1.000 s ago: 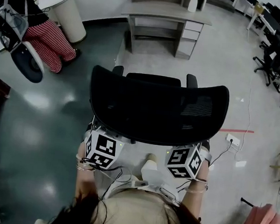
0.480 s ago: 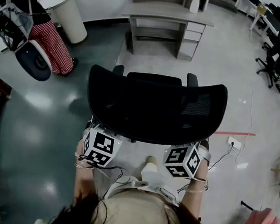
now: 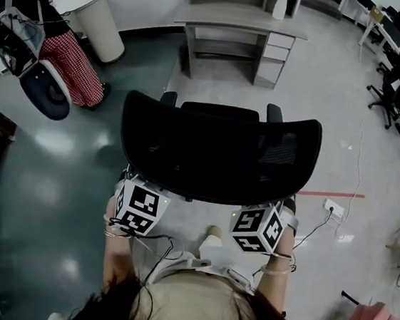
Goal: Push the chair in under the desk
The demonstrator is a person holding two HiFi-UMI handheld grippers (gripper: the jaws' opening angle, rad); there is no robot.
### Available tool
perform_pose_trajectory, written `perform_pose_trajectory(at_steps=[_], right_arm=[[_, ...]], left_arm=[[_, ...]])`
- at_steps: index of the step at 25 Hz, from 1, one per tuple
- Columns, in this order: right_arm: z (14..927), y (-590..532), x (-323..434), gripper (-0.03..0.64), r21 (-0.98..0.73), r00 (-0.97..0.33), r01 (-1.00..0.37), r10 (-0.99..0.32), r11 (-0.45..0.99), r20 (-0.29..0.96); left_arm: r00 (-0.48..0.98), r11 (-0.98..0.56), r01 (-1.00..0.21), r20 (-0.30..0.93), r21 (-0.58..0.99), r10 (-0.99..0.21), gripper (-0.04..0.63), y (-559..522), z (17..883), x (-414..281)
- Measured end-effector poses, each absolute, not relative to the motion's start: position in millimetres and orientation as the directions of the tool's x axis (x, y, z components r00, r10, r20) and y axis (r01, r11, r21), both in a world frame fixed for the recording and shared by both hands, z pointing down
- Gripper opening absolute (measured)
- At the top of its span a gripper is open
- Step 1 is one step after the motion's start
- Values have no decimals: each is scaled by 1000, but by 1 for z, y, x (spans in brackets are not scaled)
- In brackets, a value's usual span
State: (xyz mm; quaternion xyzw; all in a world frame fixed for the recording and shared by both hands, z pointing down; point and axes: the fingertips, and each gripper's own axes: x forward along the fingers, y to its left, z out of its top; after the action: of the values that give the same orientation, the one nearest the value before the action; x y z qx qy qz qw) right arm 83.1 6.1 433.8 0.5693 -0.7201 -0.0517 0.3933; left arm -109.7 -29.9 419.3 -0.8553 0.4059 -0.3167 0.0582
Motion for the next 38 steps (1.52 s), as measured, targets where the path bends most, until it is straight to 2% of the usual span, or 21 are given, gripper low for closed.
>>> perform_pose_trajectory(at_steps=[38], right_arm=[[429,-50,111,233,533,-86,-769,-883,353,461]], left_arm=[[489,-655,-661,452,-365,-746,201,-85,414,-81]])
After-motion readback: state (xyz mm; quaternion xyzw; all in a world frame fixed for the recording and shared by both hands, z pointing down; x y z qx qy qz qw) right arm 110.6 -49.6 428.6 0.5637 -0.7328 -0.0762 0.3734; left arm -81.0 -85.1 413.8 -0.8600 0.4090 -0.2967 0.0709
